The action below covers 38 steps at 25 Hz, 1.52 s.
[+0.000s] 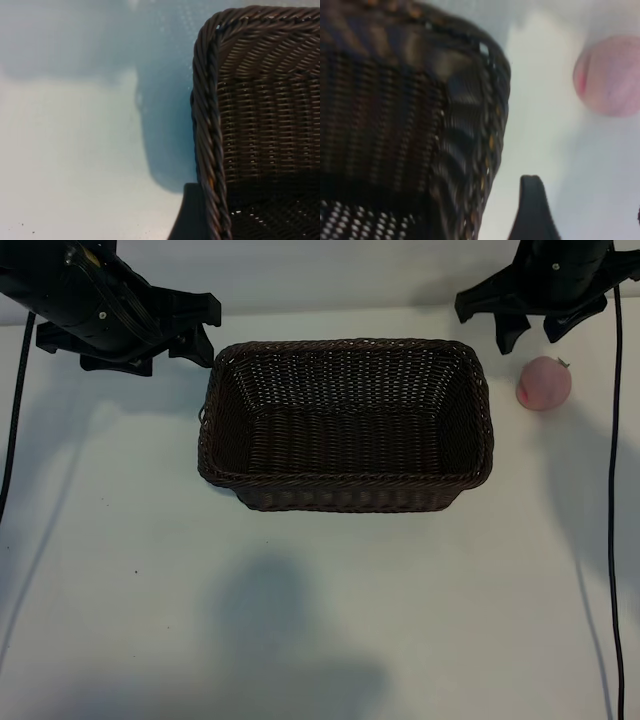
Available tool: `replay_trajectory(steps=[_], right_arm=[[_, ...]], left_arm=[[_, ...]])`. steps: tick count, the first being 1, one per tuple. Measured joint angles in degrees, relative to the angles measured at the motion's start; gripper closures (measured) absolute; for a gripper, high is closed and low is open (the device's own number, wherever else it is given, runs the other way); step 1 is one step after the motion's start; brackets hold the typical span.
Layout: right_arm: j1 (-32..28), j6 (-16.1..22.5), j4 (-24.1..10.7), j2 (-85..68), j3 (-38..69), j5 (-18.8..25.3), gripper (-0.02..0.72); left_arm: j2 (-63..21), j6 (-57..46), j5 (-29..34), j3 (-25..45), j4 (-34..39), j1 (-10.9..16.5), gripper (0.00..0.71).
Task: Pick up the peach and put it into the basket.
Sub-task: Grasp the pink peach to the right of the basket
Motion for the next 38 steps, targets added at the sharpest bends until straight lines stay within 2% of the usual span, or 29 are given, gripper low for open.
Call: replay_trajectory(steps=[3,9,13,18,24,27,28,30,33,35,38], right_arm=[[-2.9,0.0,1.9,0.6,0.0,-1.4,0.205],[-6.6,-1.3,2.1,5.9,0.0,-4.3,0.194],[-7.1,-1.7,2.1,10.0,0.0,-10.6,0.193],[-8.4,1.0,1.7,13.3,0.0,-17.5,0.193],[-11.5,1.5,0.6,15.6,0.0,-18.7,0.193],[-12.3,0.4,1.3,16.8,0.0,-18.2,0.202],[-12.4,-0.5,1.3,17.1,0.0,-17.9,0.218],[-12.5,-2.2,3.5,17.8,0.0,-17.2,0.273],[-12.5,-3.5,5.7,18.1,-0.4,-16.6,0.451],[-12.5,-3.5,5.7,17.6,-0.5,-15.8,0.592],[-12.5,-3.5,5.0,15.9,-0.5,-14.0,0.643]], left_arm=[[0.0,0.0,0.1,0.0,0.0,0.0,0.121],[0.0,0.1,0.3,0.0,0.0,0.0,0.121],[0.0,0.1,0.3,0.0,0.0,0.0,0.121],[0.0,0.1,0.3,0.0,0.0,0.0,0.121],[0.0,0.3,0.4,0.0,0.1,0.0,0.121],[0.0,0.2,0.4,0.0,0.1,0.0,0.121],[0.0,0.2,0.4,0.0,0.1,0.0,0.121],[0.0,0.2,0.3,0.0,0.1,0.0,0.121],[0.0,0.2,0.3,0.0,0.1,0.0,0.121],[0.0,0.2,0.3,0.0,0.1,0.0,0.121],[0.0,0.2,0.3,0.0,0.1,0.0,0.121]])
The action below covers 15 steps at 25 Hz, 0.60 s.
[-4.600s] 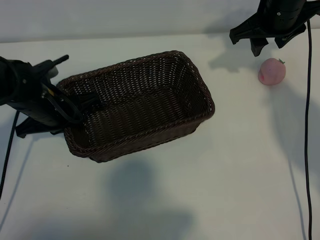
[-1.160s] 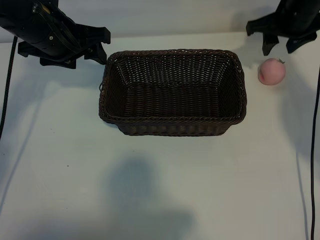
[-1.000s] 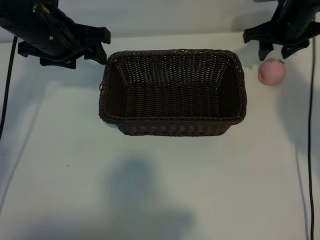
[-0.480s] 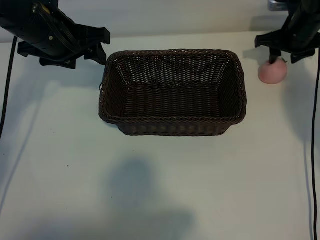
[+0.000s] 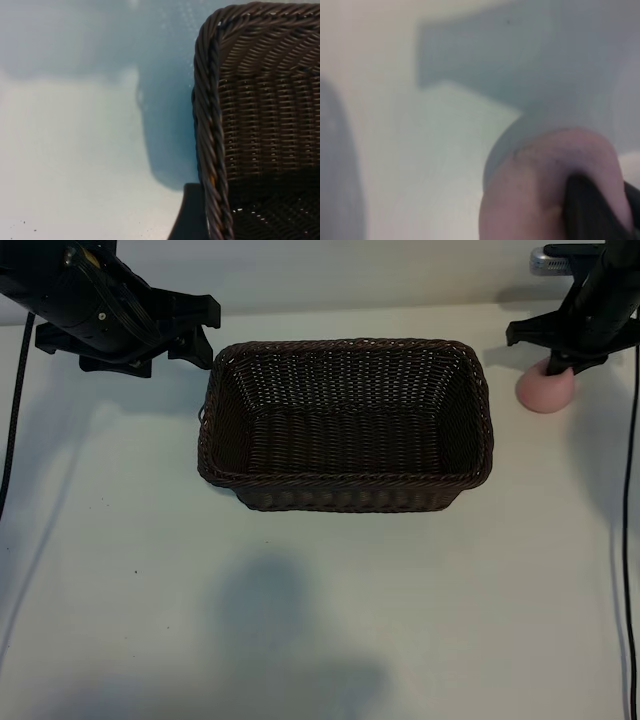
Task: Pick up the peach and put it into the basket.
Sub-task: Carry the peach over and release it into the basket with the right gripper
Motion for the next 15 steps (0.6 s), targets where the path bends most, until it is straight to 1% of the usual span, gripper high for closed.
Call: replay_trajectory(steps=[4,10,15], right_arm=[[0.1,0.0,-0.6,-5.2,0.0,3.5,0.649],[0.1,0.0,-0.6,-11.4,0.0,6.8,0.649],[1.5,-1.4,1.7,-14.0,0.0,11.9,0.649]], left_arm=[[0.0,0.0,0.0,0.0,0.0,0.0,0.121],[0.0,0.0,0.0,0.0,0.0,0.0,0.122],[0.0,-0.1,0.0,0.0,0.0,0.0,0.121]])
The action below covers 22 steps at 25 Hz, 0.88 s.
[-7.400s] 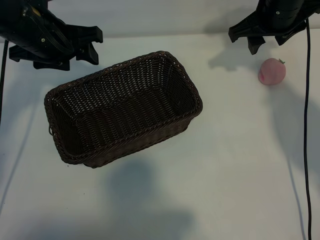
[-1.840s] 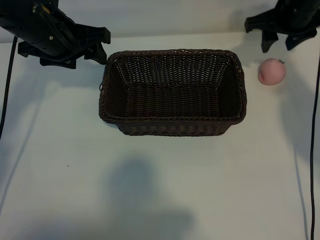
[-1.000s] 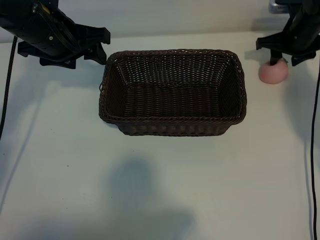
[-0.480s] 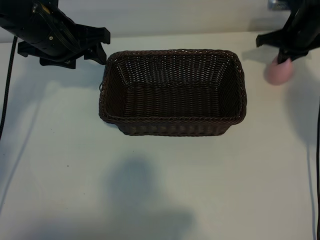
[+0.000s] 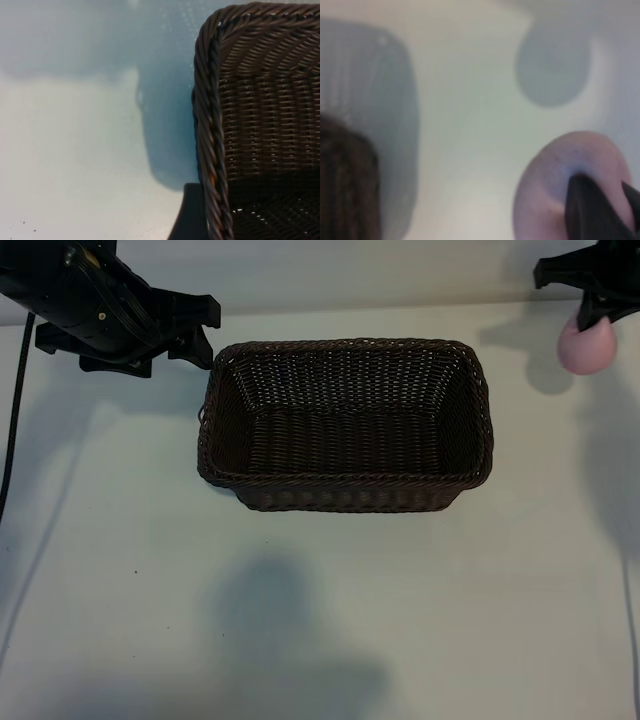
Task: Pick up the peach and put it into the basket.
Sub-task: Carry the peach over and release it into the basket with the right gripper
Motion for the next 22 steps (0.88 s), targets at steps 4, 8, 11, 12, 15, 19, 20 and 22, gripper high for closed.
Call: replay_trajectory(steps=[4,8,11,12,15,19,20,22], right_arm=[[5.3,-0.2,1.3,-2.9,0.0,2.5,0.649],[12.2,0.0,1.9,-4.4,0.0,2.8,0.649],[16.8,0.8,2.2,-4.4,0.0,1.4,0.649],[18.0,1.1,2.3,-4.4,0.0,1.1,0.649],[20.6,1.3,2.3,-4.4,0.0,0.2,0.649],[22.3,2.1,2.3,-4.4,0.0,-2.0,0.649],[22.4,2.2,2.3,-4.1,0.0,-2.5,0.649],[22.7,2.4,2.3,-3.1,0.0,-3.4,0.649]], left_arm=[[0.0,0.0,0.0,0.0,0.0,0.0,0.121],[0.0,-0.1,0.0,0.0,0.0,0.0,0.121],[0.0,-0.1,0.0,0.0,0.0,0.0,0.121],[0.0,-0.1,0.0,0.0,0.0,0.0,0.121],[0.0,-0.1,0.0,0.0,0.0,0.0,0.121],[0.0,-0.1,0.0,0.0,0.0,0.0,0.121],[0.0,-0.1,0.0,0.0,0.0,0.0,0.121],[0.0,-0.1,0.0,0.0,0.0,0.0,0.122]])
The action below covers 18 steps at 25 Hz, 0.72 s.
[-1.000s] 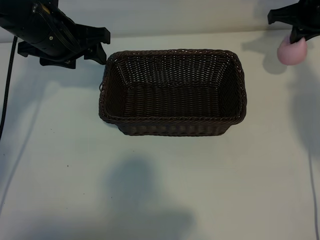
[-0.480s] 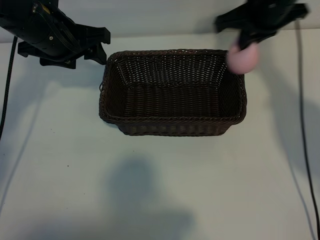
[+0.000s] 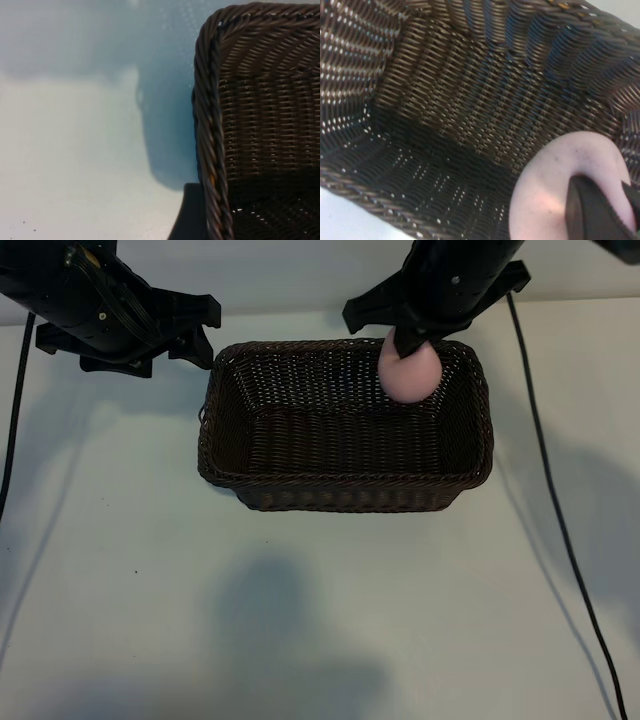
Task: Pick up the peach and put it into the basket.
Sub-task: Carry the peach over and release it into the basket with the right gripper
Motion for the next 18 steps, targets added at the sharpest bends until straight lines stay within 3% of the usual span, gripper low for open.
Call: replay_trajectory(steps=[8,14,18], right_arm=[[0.8,0.2,0.4,9.2,0.0,-5.5,0.649],[0.8,0.2,1.6,12.6,0.0,-6.6,0.642],[0.8,0.2,1.9,12.6,-0.3,-5.8,0.572]], left_arm=[[0.0,0.0,0.0,0.0,0.0,0.0,0.122],[0.0,0.0,0.0,0.0,0.0,0.0,0.123],[0.0,0.0,0.0,0.0,0.0,0.0,0.123]])
